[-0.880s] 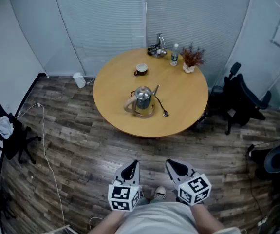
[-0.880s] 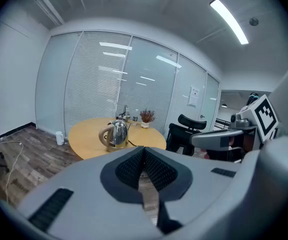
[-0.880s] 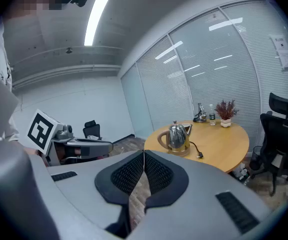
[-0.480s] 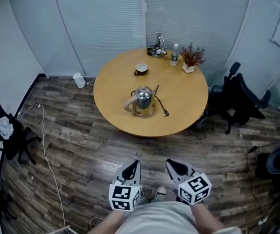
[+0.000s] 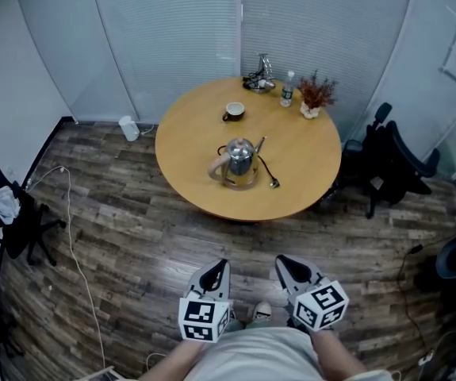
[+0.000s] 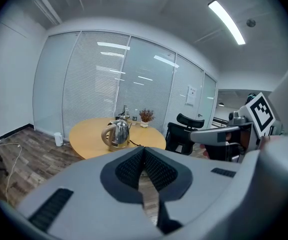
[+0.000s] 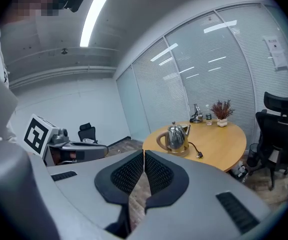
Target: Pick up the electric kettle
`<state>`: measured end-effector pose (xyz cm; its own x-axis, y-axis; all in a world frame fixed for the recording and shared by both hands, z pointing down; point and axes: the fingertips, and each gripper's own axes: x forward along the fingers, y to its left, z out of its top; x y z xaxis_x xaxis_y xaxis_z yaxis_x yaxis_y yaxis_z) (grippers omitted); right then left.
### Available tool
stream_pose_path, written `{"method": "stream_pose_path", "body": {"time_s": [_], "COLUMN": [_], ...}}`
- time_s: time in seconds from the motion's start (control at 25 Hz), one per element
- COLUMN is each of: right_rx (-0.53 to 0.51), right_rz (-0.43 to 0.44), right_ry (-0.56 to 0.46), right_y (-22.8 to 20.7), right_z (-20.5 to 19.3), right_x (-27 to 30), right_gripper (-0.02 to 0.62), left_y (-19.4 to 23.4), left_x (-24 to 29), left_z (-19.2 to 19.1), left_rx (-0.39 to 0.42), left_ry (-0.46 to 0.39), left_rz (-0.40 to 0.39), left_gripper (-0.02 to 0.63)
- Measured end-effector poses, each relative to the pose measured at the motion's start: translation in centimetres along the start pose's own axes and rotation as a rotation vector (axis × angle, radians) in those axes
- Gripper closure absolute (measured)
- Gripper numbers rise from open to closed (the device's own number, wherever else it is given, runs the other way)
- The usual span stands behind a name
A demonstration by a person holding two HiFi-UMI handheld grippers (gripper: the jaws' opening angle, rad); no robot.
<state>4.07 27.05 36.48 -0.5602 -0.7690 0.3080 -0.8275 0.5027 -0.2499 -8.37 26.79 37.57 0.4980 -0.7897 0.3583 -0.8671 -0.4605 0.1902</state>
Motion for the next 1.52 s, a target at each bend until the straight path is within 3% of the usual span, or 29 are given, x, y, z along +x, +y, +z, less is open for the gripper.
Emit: {"method": "stream_pose_path", "body": {"time_s": [0.4, 0.72, 1.0, 1.52], "right_rx": [0.027, 0.045, 0.057, 0.042], "right_rz": [-0.038, -0.062, -0.033, -0.017], "right_ry": [-0.021, -0.023, -0.003, -0.001], "right_y": [2.6, 1.1, -2.1, -11.0], "right_z": [-0.4, -0.6, -0.3, 5.1], "right_x": [1.8, 2.6, 5.3, 12.3], "right_gripper": [0.563, 0.563, 0.563, 0.563], "left_y": [2.6, 3.1, 5.0, 8.2], "left_x": [-0.8, 0.5, 4.2, 14.1], "left_z": [0.3, -0.3, 0.5, 5.1], "left_rx": [0.009, -0.004, -0.025, -0.016], "left_ry": [-0.014, 0.008, 0.007, 0.009], "left_rz": [-0.040, -0.053, -0.002, 0.052], "left_gripper": [0.603, 0.603, 0.603, 0.603]}}
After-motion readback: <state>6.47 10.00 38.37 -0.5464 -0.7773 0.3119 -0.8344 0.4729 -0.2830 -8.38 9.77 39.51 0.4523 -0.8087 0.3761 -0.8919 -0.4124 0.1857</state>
